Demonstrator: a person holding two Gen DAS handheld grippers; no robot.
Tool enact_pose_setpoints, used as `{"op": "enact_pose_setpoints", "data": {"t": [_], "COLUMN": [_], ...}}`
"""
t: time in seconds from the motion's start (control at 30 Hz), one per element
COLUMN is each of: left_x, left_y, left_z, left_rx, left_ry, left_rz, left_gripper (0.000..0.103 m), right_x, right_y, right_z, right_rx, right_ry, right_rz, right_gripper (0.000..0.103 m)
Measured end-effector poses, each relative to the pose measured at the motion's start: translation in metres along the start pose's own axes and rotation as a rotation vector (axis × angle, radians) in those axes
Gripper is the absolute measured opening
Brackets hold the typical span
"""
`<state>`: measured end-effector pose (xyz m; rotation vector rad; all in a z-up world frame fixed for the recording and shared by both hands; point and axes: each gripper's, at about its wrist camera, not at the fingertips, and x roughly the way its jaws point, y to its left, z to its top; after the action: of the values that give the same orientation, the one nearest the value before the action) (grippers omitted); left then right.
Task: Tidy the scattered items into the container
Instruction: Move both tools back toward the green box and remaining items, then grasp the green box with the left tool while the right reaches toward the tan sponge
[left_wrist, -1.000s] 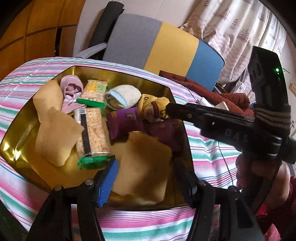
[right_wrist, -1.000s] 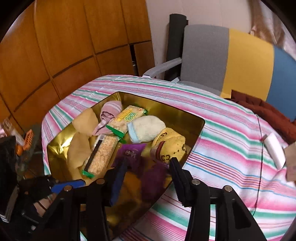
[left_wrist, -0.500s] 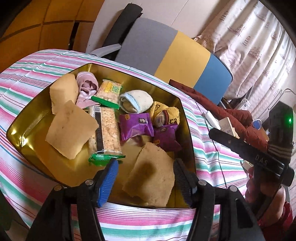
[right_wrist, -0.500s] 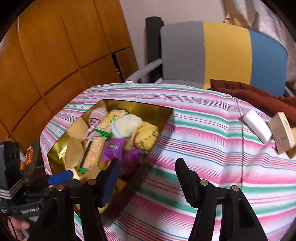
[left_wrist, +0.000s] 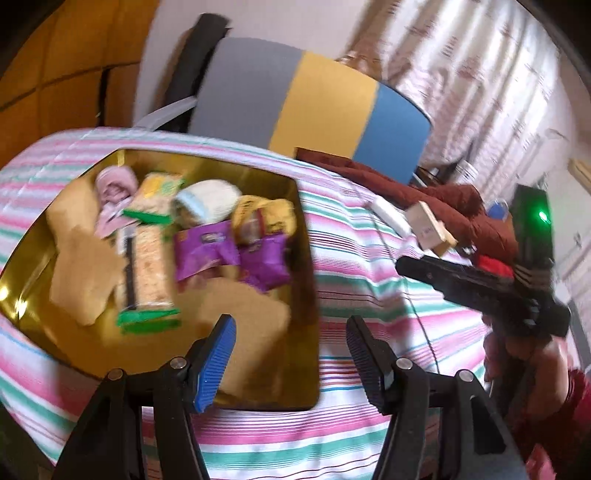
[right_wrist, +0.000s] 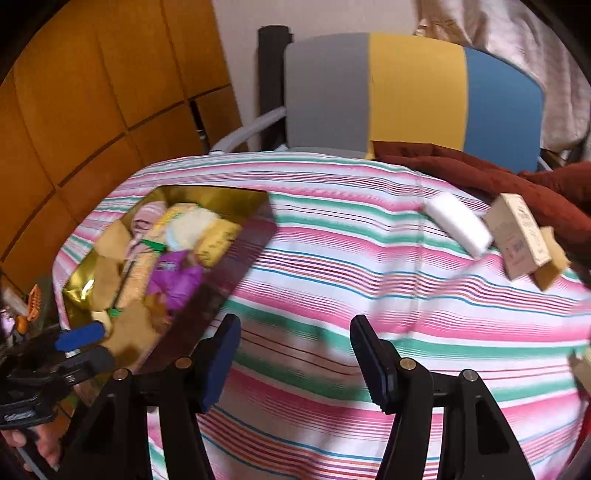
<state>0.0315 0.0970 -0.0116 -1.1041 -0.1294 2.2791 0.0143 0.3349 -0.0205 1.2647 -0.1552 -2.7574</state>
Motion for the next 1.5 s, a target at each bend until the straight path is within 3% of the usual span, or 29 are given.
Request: {"op": "enact_pose_setpoints", "data": {"t": [0.27, 0.57, 0.7, 0.77, 0.83, 0.87, 0.9, 1.0, 1.03, 1.1, 1.2, 1.3, 1.4, 1.5], "left_x": [0.015, 0.027, 0.033, 0.036, 0.039, 0.039, 0.040, 0.041, 0.041, 0.041, 0.044, 0.052, 0.059, 0.063], "left_y": [-0.035, -0.070, -0.076, -0.077, -0.077, -0.077, -0.079, -0.084, -0.087, -0.090, -0.097, -0.106, -0.115, -0.120], "left_z": [-0.001, -0.007, -0.010, -0.011, -0.011, -0.011, -0.011, -0.011, -0.012, -0.012, -0.010, -0.007, -0.004, -0.003], "left_rx": [0.065, 0.153, 0.167, 0.163, 0.156, 0.151, 0.149, 0.160, 0.167, 0.179, 0.188, 0.184, 0.171, 0.169], "left_ry": [0.050, 0.091, 0.114, 0.124, 0.130, 0.132, 0.132, 0.132, 0.135, 0.137, 0.140, 0.155, 0.158, 0.161], "left_rz": [-0.057, -0.079, -0.077, -0.076, -0.075, -0.080, -0.083, -0.089, -0.091, -0.092, -0.099, -0.121, -0.130, -0.134], "left_gripper": [0.063, 0.063, 0.063, 0.063, 0.063, 0.063, 0.063, 0.063, 0.063, 0.063, 0.063, 0.063, 0.063, 0.063], "right_x": [-0.018, -0.039, -0.035, -0.028, -0.022, -0.020, -0.017, -0.016, -0.018, -0.023, -0.031, -0.037, -0.037, -0.021], "right_y": [-0.099, -0.251, -0.297, -0.315, -0.324, -0.324, -0.321, -0.303, -0.294, -0.284, -0.278, -0.287, -0.310, -0.315], "right_z": [-0.007, -0.009, -0.027, -0.038, -0.046, -0.048, -0.048, -0.035, -0.028, -0.019, -0.015, -0.020, -0.039, -0.060], "right_rx": [0.121, 0.309, 0.378, 0.466, 0.557, 0.582, 0.619, 0.622, 0.598, 0.541, 0.456, 0.490, 0.617, 0.698], "right_ry": [0.012, 0.008, 0.066, 0.139, 0.167, 0.159, 0.136, 0.033, -0.001, -0.030, -0.042, -0.037, 0.006, 0.134], "right_rz": [-0.169, -0.520, -0.620, -0.599, -0.489, -0.412, -0.268, 0.058, 0.119, 0.090, -0.087, -0.183, -0.134, -0.019], "right_gripper": [0.064, 0.070, 0.070, 0.070, 0.067, 0.066, 0.066, 0.066, 0.067, 0.073, 0.075, 0.075, 0.075, 0.078]}}
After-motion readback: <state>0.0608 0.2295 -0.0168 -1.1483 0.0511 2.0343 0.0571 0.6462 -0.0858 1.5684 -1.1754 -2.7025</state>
